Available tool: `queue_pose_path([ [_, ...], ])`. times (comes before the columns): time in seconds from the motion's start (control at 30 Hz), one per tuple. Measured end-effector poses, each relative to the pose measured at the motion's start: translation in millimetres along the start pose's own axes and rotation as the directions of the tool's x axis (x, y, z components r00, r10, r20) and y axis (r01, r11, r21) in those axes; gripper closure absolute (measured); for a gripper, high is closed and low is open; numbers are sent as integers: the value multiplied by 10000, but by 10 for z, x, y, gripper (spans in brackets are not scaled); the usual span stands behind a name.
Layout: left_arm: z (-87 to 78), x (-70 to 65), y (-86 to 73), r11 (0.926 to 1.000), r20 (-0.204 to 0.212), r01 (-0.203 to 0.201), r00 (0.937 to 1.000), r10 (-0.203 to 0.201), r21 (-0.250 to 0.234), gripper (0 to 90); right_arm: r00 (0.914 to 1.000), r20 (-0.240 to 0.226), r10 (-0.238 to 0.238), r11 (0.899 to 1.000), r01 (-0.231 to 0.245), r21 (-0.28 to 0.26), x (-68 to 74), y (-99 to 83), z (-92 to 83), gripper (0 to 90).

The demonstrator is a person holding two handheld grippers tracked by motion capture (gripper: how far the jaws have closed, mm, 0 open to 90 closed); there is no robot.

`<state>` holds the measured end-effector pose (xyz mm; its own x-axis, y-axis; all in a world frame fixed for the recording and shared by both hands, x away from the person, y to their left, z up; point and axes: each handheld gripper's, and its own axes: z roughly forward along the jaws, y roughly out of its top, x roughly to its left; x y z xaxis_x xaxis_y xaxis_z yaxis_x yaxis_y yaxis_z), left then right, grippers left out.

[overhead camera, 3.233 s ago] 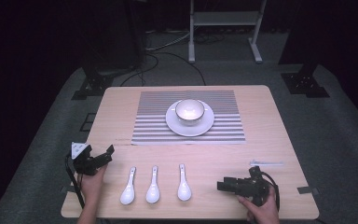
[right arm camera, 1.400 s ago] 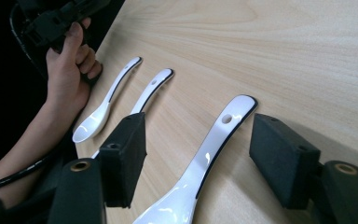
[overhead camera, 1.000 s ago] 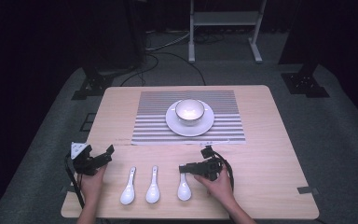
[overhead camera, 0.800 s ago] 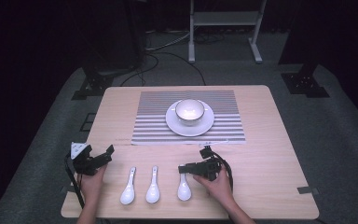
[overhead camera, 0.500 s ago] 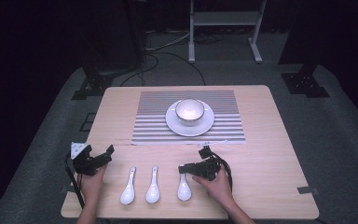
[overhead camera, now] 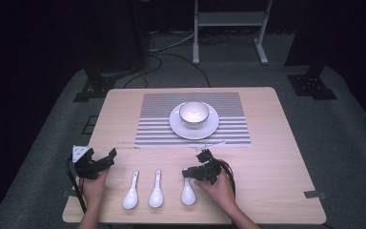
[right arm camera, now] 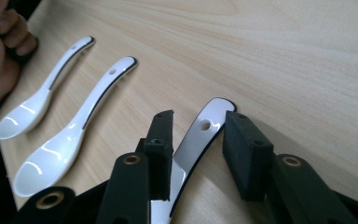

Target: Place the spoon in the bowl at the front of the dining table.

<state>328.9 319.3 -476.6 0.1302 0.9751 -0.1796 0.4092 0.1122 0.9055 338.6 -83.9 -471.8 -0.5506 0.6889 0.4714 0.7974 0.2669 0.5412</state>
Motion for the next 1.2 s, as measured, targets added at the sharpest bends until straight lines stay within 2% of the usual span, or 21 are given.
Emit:
queue_pose_path([
  [0.07,-1,1,0,10000,3,-7,10000,7,5,12,9995,258,-165,9999,164,40,34,8,10,652],
  [0.17,1,3,-1,10000,3,18,10000,-18,-22,13,9990,384,-250,9996,246,117,48,19,14,662],
  [0.33,1,4,0,10000,19,40,10000,-40,-22,13,9964,695,-485,9987,474,179,59,22,17,753],
  [0.47,2,3,0,10000,14,44,10000,-44,-19,13,9982,445,-399,9985,381,388,27,44,13,772],
  [0.53,1,4,0,10000,22,46,10000,-46,-20,13,9976,486,-487,9972,458,587,22,54,16,849],
  [0.63,1,6,0,10000,28,53,10000,-53,-18,13,9981,348,-504,9968,481,631,-2,44,-2,851],
  [0.7,1,7,0,10000,34,69,10000,-69,-18,13,9986,250,-457,9975,443,544,-8,39,-23,851],
  [0.77,2,4,0,10000,29,46,10000,-46,-27,13,9996,-170,-224,9994,228,253,-46,33,-112,849],
  [0.93,2,5,0,10000,31,43,10000,-43,-32,13,9973,-732,113,9994,-137,-324,-114,57,-315,847],
  [1.03,3,3,0,10000,19,25,10000,-25,-35,13,9959,-883,182,9980,-235,-589,-136,70,-410,846],
  [1.07,2,1,0,10000,11,12,10000,-12,-22,13,9940,-1046,314,9947,-414,-946,-166,88,-519,846],
  [1.2,2,3,0,10000,15,28,10000,-28,-35,13,9917,-1189,496,9880,-661,-1399,-233,114,-646,845],
])
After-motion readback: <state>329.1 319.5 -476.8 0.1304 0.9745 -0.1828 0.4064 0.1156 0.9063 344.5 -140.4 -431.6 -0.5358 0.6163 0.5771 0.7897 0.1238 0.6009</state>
